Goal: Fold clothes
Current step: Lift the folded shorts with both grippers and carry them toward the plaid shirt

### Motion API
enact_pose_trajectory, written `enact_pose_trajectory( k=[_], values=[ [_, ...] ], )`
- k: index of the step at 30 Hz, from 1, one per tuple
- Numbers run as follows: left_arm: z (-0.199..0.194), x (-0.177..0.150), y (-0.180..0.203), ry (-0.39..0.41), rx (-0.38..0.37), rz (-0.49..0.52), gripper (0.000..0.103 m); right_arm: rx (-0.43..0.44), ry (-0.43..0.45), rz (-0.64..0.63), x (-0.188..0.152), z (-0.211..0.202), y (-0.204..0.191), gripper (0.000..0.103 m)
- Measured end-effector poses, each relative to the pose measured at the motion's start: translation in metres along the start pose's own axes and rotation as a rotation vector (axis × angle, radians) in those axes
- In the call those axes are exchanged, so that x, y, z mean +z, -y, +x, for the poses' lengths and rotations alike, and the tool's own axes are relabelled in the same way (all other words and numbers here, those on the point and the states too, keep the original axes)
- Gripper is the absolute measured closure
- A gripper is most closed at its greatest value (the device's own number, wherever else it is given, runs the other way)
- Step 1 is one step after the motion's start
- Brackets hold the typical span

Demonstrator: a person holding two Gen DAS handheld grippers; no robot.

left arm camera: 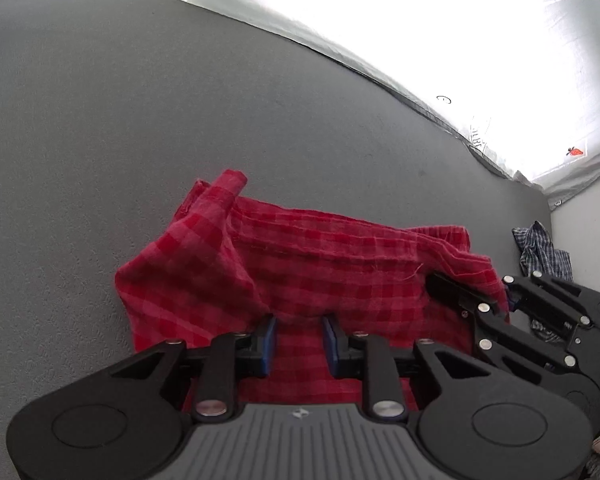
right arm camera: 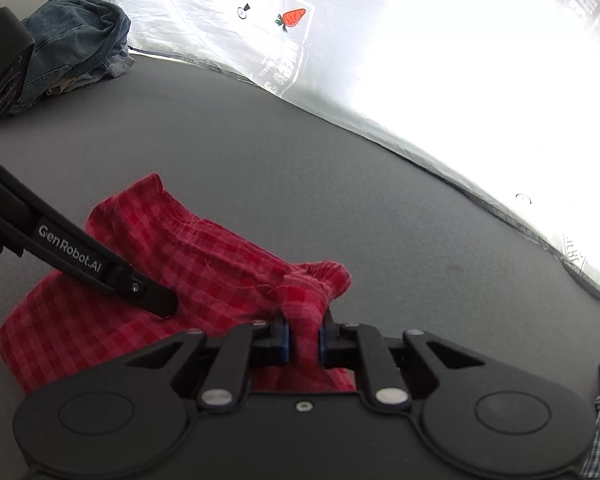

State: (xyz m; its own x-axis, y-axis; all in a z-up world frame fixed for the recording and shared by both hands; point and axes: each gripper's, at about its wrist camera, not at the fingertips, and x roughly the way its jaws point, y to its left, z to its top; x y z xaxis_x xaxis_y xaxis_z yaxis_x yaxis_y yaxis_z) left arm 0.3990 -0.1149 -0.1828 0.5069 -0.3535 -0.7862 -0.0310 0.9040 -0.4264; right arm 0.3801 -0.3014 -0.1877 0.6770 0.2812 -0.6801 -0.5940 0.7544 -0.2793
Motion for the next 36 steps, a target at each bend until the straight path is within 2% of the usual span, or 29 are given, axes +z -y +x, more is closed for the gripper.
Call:
enact_pose_trajectory(
  k=[2,4,6,11,14,15,17,19,21,22,23,24,25,26,29,32,36],
  values=[
    [-0.010,-0.001,-0.003,0.022,-0.003,0.064,0.053,-0.042,0.043,-0.110,0.005,-0.016,-0.016,0.090],
    [-0.019,0.002,-0.009,0.038,-0.033,0.138,0.044,-0.084,0.071,-0.245,0.005,-0.032,-0.032,0.090],
    [-0.027,0.009,-0.014,0.045,-0.084,0.240,0.039,-0.108,0.083,-0.344,0.009,-0.044,-0.046,0.090],
    [-0.032,0.040,-0.009,0.069,-0.201,0.571,0.022,-0.072,0.073,-0.338,0.023,-0.063,-0.053,0.090],
    [-0.016,0.062,0.001,-0.004,-0.333,0.714,0.018,-0.053,0.068,-0.349,0.030,-0.072,-0.052,0.090],
    [-0.006,0.068,0.004,-0.054,-0.383,0.744,0.016,-0.050,0.065,-0.357,0.033,-0.075,-0.051,0.090],
    [0.020,0.078,0.009,-0.181,-0.465,0.768,0.012,-0.043,0.051,-0.346,0.037,-0.078,-0.046,0.090],
    [0.044,0.085,0.010,-0.265,-0.509,0.750,0.013,-0.039,0.036,-0.326,0.041,-0.078,-0.041,0.090],
    [0.055,0.084,0.004,-0.320,-0.569,0.665,0.014,-0.053,0.019,-0.310,0.042,-0.077,-0.037,0.090],
    [0.059,0.083,0.001,-0.344,-0.602,0.614,0.020,-0.061,0.014,-0.294,0.042,-0.077,-0.035,0.090],
    [0.064,0.082,-0.003,-0.368,-0.634,0.564,0.037,-0.070,0.009,-0.278,0.042,-0.076,-0.033,0.090],
    [0.068,0.080,-0.006,-0.392,-0.665,0.512,0.044,-0.079,0.006,-0.250,0.041,-0.077,-0.030,0.090],
    [0.068,0.077,-0.009,-0.389,-0.687,0.458,0.055,-0.088,0.003,-0.222,0.041,-0.078,-0.026,0.090],
    [0.066,0.072,-0.011,-0.368,-0.694,0.420,0.068,-0.097,0.000,-0.194,0.040,-0.079,-0.023,0.090],
    [0.043,0.057,-0.011,-0.268,-0.670,0.320,0.079,-0.126,0.008,-0.077,0.033,-0.086,-0.006,0.090],
    [0.011,0.041,0.003,-0.148,-0.615,0.261,0.080,-0.152,0.040,0.035,0.024,-0.099,0.012,0.090],
    [-0.028,0.016,0.054,0.005,-0.460,0.323,0.080,-0.199,0.095,0.093,0.010,-0.119,0.028,0.090]
  ],
)
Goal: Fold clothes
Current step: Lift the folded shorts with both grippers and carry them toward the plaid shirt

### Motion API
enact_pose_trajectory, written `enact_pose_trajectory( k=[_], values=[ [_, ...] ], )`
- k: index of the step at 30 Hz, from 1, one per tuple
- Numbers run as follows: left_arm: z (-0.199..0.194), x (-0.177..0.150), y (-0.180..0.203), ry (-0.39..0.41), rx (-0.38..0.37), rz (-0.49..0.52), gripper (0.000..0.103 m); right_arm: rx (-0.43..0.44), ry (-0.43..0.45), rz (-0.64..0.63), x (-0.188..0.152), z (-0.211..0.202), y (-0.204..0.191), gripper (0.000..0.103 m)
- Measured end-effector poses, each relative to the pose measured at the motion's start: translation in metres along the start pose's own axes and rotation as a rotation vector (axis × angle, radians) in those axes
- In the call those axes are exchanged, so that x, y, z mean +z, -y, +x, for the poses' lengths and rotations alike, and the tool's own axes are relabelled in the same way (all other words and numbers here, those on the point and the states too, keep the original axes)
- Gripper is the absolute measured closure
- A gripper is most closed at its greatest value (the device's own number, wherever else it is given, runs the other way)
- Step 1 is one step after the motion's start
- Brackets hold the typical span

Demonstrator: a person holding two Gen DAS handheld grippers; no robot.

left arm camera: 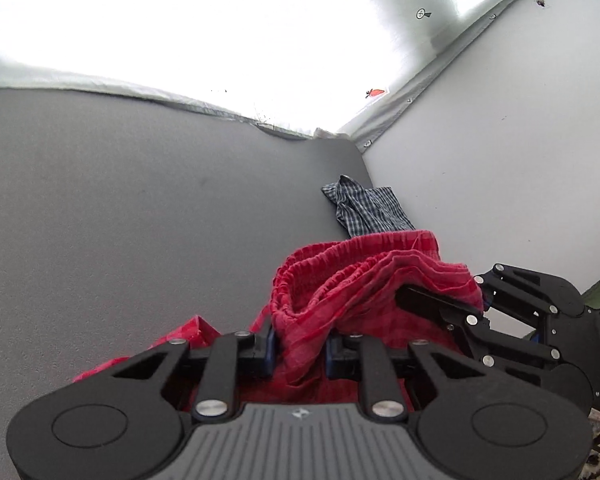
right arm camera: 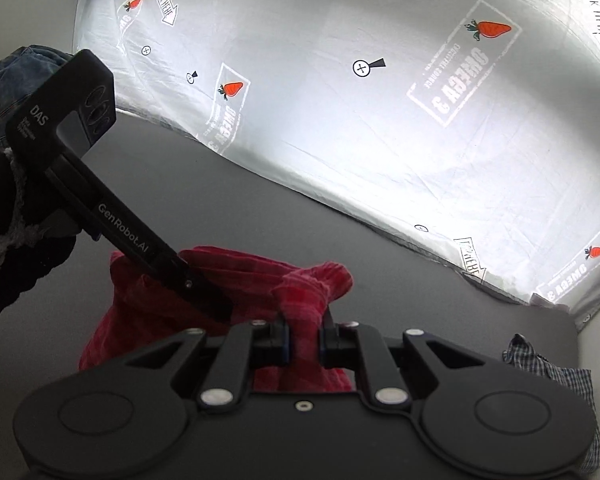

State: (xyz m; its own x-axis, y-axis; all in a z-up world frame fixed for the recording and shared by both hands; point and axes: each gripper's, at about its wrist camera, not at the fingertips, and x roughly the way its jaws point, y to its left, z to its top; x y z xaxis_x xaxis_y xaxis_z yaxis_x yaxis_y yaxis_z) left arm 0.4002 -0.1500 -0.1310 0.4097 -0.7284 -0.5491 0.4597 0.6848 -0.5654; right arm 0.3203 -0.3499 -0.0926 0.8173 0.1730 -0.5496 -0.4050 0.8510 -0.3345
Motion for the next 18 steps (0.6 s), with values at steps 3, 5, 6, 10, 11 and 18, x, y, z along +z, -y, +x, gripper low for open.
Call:
enact_pose_trajectory(
  k=[3,5,6,10,11,18],
  values=[
    [0.010,-0.003,0.050,0.053,0.108,0.016,0.080,-0.028,0.052,0.006,-0.014,-0.016,0.021,0.090],
    [0.024,-0.004,0.084,0.081,0.161,0.005,0.080,-0.048,0.077,0.002,-0.024,-0.029,0.040,0.090],
    [0.032,-0.004,0.103,0.094,0.186,0.008,0.080,-0.057,0.089,0.000,-0.030,-0.035,0.050,0.090],
    [0.069,0.000,0.179,0.124,0.241,0.041,0.080,-0.108,0.117,0.000,-0.060,-0.065,0.105,0.090],
    [0.080,0.001,0.196,0.126,0.246,0.052,0.080,-0.124,0.123,-0.002,-0.067,-0.072,0.120,0.090],
    [0.186,0.012,0.296,0.132,0.260,0.033,0.080,-0.229,0.138,-0.011,-0.128,-0.102,0.232,0.090]
  ],
)
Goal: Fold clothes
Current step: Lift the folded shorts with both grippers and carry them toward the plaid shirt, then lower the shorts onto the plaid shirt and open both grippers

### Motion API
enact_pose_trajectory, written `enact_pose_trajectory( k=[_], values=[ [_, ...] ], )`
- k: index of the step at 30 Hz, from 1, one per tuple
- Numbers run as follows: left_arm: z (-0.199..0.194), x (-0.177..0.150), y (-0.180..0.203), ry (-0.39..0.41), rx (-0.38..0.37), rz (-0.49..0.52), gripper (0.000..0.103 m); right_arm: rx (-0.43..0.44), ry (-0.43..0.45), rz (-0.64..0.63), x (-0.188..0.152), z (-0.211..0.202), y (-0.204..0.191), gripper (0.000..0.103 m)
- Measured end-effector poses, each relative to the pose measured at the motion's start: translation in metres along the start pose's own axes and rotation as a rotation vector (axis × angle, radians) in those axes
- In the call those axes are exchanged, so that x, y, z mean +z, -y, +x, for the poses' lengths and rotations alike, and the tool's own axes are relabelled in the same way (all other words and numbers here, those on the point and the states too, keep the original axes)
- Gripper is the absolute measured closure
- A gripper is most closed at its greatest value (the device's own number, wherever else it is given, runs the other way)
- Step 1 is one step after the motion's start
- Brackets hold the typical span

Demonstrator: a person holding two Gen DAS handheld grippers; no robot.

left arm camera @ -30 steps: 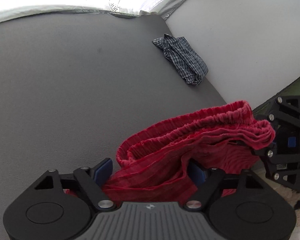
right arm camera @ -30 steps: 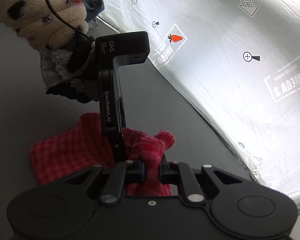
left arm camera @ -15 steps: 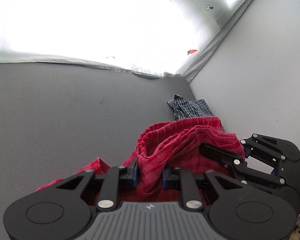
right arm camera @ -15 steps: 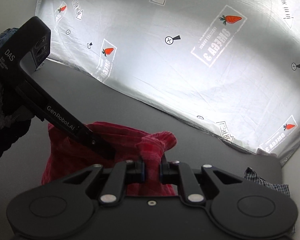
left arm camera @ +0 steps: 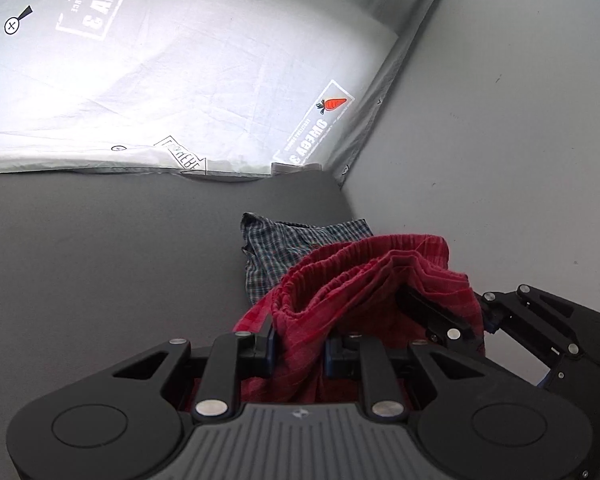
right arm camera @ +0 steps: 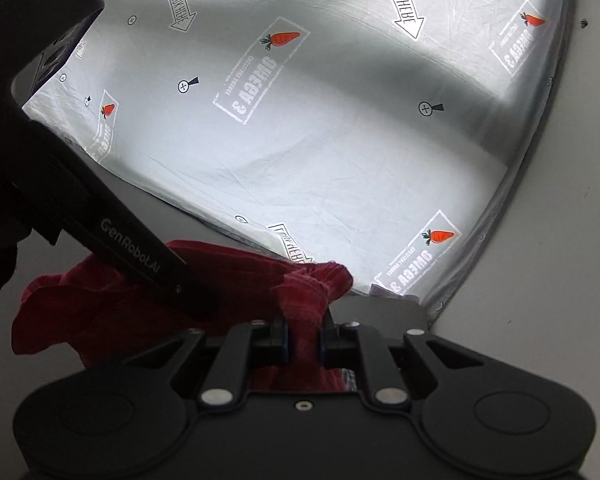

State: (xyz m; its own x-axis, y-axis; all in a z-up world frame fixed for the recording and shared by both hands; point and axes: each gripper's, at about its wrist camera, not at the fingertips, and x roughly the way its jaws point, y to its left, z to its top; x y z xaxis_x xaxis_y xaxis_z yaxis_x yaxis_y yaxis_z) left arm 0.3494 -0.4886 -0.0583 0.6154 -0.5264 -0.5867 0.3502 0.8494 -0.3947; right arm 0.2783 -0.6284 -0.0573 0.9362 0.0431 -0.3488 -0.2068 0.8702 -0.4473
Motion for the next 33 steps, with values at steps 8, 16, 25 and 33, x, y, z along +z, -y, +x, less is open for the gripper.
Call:
enact_pose_trajectory(
  k=[8,16,25,33],
  values=[
    [0.085,0.020,0.088,-0.032,-0.008,0.117,0.080,-0.081,-0.006,0.063,-0.038,0.028,0.100,0.089],
    [0.171,0.056,0.098,-0.091,0.022,0.214,0.077,-0.091,-0.035,0.106,-0.060,0.113,0.151,0.087],
    [0.252,0.096,0.047,-0.163,0.088,0.201,0.073,-0.027,-0.113,0.133,-0.082,0.211,0.166,0.084],
    [0.259,0.125,-0.010,-0.106,0.101,0.041,0.036,-0.086,-0.165,0.004,-0.087,0.259,0.154,0.081]
  ],
)
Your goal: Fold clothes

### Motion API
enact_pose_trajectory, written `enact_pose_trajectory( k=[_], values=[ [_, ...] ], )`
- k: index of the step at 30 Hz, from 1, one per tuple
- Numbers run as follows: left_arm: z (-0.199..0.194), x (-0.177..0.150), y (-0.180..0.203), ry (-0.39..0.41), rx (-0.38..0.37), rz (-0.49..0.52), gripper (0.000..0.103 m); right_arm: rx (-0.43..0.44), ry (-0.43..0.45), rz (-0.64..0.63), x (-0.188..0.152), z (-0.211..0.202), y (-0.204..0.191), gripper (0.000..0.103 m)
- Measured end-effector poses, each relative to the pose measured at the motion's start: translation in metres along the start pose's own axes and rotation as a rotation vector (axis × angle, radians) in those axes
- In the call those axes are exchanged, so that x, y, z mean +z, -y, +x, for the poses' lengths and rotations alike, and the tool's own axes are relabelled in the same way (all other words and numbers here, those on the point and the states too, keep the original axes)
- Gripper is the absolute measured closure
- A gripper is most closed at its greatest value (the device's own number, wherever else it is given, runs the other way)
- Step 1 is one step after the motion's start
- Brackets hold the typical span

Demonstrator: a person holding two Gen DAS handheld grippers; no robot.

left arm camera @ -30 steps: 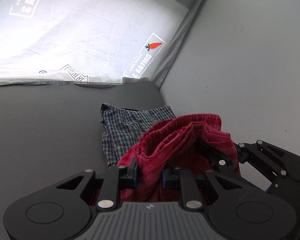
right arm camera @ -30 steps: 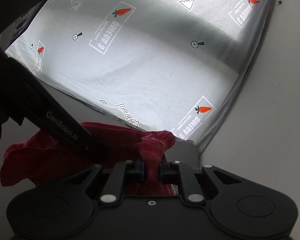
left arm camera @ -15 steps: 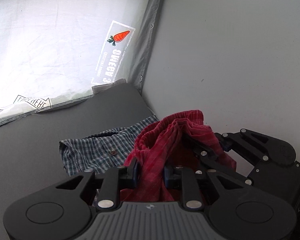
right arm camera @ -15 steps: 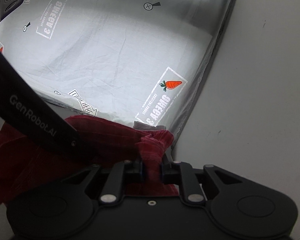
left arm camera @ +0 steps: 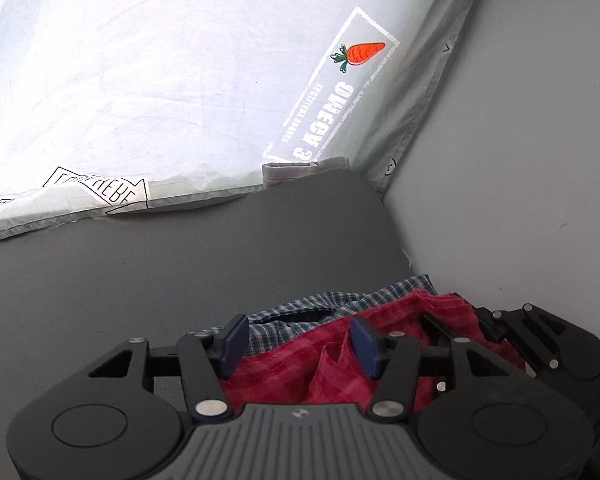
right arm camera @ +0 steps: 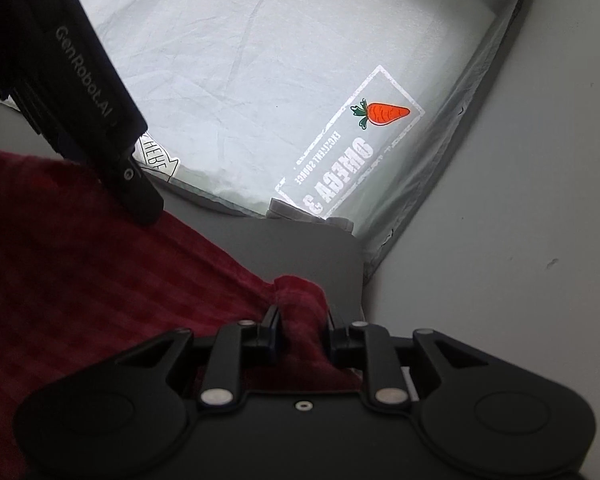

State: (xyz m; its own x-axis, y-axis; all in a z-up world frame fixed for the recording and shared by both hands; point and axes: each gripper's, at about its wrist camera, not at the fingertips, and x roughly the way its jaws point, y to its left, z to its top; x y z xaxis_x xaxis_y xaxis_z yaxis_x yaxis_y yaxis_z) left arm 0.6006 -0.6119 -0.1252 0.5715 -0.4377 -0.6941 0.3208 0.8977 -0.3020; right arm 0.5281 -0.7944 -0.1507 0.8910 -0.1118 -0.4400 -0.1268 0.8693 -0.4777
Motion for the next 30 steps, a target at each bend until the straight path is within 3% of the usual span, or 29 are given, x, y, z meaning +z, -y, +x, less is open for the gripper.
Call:
enact_pose_trajectory(
  k=[3,9,10,12,14,16,20,22,26,30],
  values=[
    [-0.012,0.006,-0.017,0.045,0.027,-0.039,0.029,-0.089,-0.021,-0.004,-0.002,0.006,-0.002,0.063],
    [-0.040,-0.016,-0.035,0.060,0.059,-0.079,0.027,-0.190,0.003,0.038,0.012,-0.016,0.007,0.057],
    [-0.048,-0.021,-0.037,0.064,0.057,-0.093,0.027,-0.199,0.016,0.039,0.014,-0.024,0.006,0.043],
    [-0.071,-0.033,-0.040,0.087,0.057,-0.116,0.022,-0.203,0.043,0.039,0.020,-0.044,0.005,0.031],
    [-0.100,-0.046,-0.042,0.127,0.062,-0.132,0.012,-0.154,0.052,0.061,0.024,-0.067,0.002,0.030],
    [-0.135,-0.058,-0.044,0.158,0.066,-0.135,0.010,-0.121,0.049,0.119,0.026,-0.092,0.000,0.022],
    [-0.200,-0.090,-0.041,0.240,0.091,-0.106,0.001,-0.037,0.008,0.279,0.022,-0.144,-0.009,0.020],
    [-0.238,-0.113,-0.039,0.300,0.103,-0.095,0.000,0.005,-0.002,0.340,0.018,-0.173,-0.018,0.010],
    [-0.293,-0.154,-0.044,0.338,0.096,-0.159,0.000,0.090,0.024,0.409,0.012,-0.227,-0.040,0.006],
    [-0.341,-0.189,-0.049,0.379,0.107,-0.231,0.000,0.170,0.086,0.387,0.013,-0.278,-0.071,0.004]
  ],
)
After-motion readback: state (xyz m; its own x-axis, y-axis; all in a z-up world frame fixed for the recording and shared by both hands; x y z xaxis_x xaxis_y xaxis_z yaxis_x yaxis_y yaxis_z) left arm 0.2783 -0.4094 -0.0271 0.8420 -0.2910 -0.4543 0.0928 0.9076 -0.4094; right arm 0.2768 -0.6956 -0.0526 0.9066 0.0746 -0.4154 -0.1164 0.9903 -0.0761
